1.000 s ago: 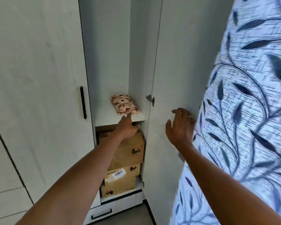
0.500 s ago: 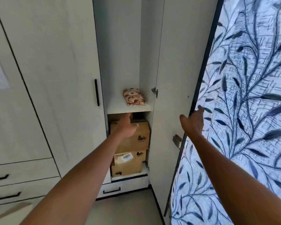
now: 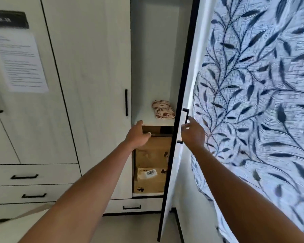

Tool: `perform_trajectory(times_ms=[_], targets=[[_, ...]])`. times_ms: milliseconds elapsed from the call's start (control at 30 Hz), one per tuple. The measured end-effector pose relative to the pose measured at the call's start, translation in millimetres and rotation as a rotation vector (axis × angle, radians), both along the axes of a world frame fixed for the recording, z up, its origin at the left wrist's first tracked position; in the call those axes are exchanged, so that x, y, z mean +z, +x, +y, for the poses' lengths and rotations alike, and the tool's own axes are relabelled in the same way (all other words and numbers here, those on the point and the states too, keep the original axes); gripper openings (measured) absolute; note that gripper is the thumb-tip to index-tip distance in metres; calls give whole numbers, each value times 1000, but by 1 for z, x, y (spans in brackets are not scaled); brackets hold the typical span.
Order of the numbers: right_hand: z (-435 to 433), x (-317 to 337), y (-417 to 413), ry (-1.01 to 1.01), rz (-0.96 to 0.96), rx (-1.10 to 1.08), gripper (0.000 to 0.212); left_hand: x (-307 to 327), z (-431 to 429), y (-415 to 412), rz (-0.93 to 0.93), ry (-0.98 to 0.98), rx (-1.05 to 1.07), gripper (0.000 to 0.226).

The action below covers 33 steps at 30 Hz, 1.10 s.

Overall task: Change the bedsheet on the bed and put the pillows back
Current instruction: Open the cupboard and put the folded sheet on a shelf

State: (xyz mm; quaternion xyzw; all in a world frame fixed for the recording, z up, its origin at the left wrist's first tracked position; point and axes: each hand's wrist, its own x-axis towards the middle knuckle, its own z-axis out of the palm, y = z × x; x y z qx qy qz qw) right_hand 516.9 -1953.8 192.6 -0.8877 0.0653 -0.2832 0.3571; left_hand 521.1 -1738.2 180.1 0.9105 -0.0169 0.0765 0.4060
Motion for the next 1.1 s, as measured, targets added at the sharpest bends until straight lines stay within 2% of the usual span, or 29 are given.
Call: perform_trajectory(times_ms=[233,500,833,1000,1100], targets=[[53,4,45,86,4,164,24,-5,30,25,-8,-8,24,70],[105,10,121,37,81,154,10,-11,74,92,-87,16,65,65],[163,4,226,-41,133,192,17,-12,122,236,-176,28,222,42],[178,2,261,-38,124,179,17,-19,126,273,-252,30,251,19],[180,2,283,-51,123,188,18,-24,129,289,-269,51,260,16]])
